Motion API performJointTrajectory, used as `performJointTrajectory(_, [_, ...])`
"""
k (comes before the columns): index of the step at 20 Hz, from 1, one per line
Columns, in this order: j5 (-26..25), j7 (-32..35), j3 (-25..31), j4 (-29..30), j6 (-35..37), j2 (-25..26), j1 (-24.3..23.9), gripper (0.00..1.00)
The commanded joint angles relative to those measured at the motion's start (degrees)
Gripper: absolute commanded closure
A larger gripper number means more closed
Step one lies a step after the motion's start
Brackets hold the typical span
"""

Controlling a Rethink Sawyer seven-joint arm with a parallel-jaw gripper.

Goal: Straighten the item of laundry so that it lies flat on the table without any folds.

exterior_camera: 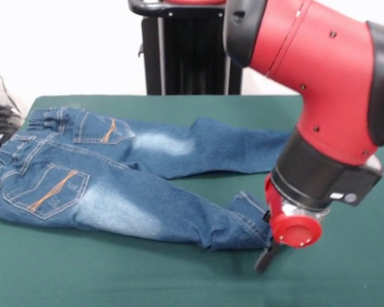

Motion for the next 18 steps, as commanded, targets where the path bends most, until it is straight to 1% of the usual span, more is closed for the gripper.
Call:
performJointTrajectory(1, [2.59, 16.03, 7.22, 1.71, 1.17, -3.00, 3.58, 0.00])
performJointTrajectory(5, [1.79, 13.96, 8.00, 3.47, -0.48, -3.73, 3.77, 0.00])
performJointTrajectory(14, [1.74, 13.42, 9.38, 5.78, -3.64, -4.19, 3.97, 0.00])
performJointTrajectory(18, [1.55, 12.18, 10.36, 7.98, -4.62, -5.54, 4.53, 0.00])
